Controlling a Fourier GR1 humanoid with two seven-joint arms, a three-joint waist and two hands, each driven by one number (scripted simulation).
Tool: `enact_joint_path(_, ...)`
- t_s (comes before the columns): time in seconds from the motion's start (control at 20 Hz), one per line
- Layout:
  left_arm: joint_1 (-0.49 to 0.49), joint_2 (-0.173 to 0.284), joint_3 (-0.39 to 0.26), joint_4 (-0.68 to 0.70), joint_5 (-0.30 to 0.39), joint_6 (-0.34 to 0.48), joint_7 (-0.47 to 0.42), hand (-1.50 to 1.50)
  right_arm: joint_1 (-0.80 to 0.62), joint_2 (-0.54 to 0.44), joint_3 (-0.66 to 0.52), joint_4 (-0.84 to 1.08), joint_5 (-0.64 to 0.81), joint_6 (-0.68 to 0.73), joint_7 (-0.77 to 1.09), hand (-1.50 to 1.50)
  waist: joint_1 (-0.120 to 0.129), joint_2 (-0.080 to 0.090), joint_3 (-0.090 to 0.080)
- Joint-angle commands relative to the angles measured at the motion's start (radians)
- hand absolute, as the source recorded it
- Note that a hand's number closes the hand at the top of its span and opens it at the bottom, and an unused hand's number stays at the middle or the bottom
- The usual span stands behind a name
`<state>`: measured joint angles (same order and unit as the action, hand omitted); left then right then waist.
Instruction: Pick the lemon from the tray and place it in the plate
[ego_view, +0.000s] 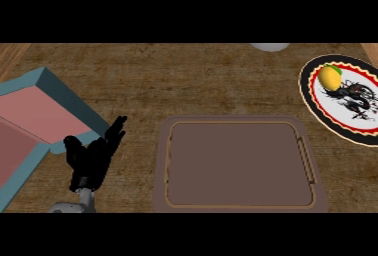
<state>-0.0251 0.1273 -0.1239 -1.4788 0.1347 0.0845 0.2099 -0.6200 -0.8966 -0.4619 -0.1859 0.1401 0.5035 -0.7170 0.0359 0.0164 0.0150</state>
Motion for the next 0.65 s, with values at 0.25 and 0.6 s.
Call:
enact_joint_path(0.25, 0.042, 0.027, 0.029, 0.003, 0.020, -0.016, 0.028, 0.00, 0.179, -0.028, 0.059, -0.042, 0.053, 0.103, -0.229, -1.50, -0.011, -0.002, -0.007)
enact_joint_path(0.6, 0.005, 0.009, 0.015, 0.039, 0.002, -0.014, 0.020, 0.00, 0.186, -0.037, 0.063, -0.045, 0.044, 0.084, -0.235, -1.50, -0.008, 0.004, -0.005)
